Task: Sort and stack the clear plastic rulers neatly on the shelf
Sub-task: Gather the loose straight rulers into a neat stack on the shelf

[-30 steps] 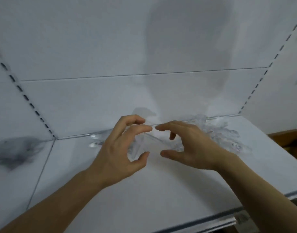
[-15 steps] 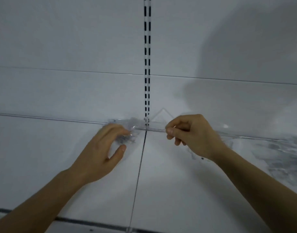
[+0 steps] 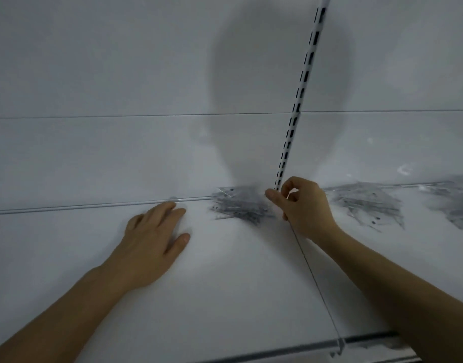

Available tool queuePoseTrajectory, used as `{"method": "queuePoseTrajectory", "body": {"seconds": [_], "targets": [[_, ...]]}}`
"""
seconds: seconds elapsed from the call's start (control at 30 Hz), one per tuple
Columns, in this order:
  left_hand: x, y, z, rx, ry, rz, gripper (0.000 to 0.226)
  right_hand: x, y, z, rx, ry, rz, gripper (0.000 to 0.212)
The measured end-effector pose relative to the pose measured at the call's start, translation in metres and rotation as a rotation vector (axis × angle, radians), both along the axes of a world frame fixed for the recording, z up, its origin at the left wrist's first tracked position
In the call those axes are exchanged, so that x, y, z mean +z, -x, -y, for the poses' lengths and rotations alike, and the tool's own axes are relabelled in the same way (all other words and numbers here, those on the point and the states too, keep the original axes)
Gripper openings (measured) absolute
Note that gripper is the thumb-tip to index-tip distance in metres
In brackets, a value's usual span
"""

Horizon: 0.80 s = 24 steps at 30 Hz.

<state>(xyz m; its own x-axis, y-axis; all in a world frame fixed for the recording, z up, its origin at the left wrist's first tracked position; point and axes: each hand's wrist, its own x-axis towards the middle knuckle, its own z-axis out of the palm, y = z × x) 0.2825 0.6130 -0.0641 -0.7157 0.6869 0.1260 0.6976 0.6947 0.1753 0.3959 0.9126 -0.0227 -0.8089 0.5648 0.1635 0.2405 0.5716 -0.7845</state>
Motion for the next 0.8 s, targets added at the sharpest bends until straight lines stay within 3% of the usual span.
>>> {"method": "queuePoseTrajectory", "body": {"seconds": [0.1,0.3,0.4,0.47,0.57,0.8], "targets": [[0.001,-0.001,-0.001,0.004,-0.007,0.017,0.08,-0.002,-0.013,0.012,0.023,-0.144,-0.072,0.027],[0.004,-0.004,0.002,-0.003,0.061,0.076,0.098,-0.001,-0.031,0.046,0.305,-0.596,-0.075,0.015],[0.013,-0.01,0.023,-0.028,0.175,0.112,0.083,0.007,-0.024,0.068,0.377,-0.614,-0.055,0.01],[0.023,-0.011,0.049,0.0,0.228,0.123,0.075,0.009,-0.013,0.089,0.439,-0.626,0.017,0.028],[0.033,-0.012,0.1,0.083,0.248,0.097,0.088,0.01,0.01,0.133,0.575,-0.638,0.149,0.061],[0.042,0.01,0.236,0.302,0.214,0.116,0.084,0.009,0.084,0.267,0.829,-0.646,0.122,0.073]]}}
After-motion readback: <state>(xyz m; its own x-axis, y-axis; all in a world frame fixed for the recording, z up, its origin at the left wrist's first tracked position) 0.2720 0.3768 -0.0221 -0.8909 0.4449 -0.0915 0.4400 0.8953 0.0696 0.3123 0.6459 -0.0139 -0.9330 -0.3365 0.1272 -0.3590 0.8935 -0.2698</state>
